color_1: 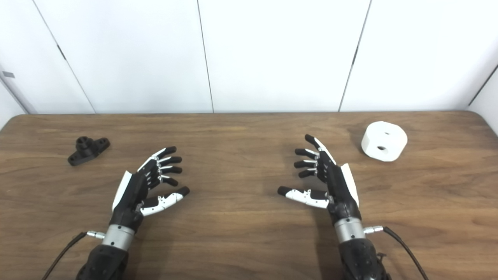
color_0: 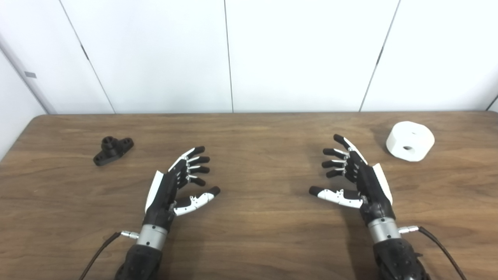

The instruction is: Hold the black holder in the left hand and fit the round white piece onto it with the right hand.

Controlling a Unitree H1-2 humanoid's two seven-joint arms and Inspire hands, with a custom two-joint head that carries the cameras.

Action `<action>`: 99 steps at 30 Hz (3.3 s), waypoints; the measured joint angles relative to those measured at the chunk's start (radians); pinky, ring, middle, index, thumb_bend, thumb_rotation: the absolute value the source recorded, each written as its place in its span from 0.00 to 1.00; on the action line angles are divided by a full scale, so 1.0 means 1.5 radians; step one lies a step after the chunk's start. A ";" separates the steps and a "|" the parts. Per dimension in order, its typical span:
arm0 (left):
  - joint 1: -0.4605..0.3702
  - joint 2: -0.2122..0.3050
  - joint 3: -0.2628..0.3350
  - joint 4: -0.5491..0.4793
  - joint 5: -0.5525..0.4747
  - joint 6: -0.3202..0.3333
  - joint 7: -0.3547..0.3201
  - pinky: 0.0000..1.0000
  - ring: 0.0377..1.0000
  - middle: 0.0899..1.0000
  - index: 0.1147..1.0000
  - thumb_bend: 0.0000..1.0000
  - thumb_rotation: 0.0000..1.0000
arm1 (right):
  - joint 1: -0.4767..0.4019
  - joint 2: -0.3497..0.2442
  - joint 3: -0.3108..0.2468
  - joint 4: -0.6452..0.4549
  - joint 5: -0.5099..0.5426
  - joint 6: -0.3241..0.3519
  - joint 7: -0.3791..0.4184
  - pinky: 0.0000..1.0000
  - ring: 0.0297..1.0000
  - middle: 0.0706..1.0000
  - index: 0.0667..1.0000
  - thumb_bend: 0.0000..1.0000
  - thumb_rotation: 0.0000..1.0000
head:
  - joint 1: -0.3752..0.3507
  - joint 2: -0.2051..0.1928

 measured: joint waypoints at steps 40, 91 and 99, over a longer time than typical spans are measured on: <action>-0.030 -0.055 -0.028 0.029 0.063 -0.003 0.038 0.57 0.69 0.73 0.75 0.67 0.00 | 0.008 -0.027 -0.026 -0.033 0.045 0.020 0.019 0.60 0.69 0.77 0.92 0.62 0.00 | 0.261 -0.087; -0.078 0.182 0.077 -0.116 0.079 0.136 -0.053 0.57 0.68 0.73 0.73 0.67 0.00 | 0.008 -0.028 -0.025 -0.071 0.051 0.078 0.038 0.61 0.69 0.78 0.93 0.59 0.00 | 0.279 -0.080; -0.094 0.202 0.114 -0.126 0.104 0.162 -0.043 0.63 0.73 0.75 0.73 0.70 0.00 | 0.008 -0.031 -0.027 -0.071 0.052 0.078 0.039 0.62 0.70 0.79 0.93 0.58 0.00 | 0.286 -0.081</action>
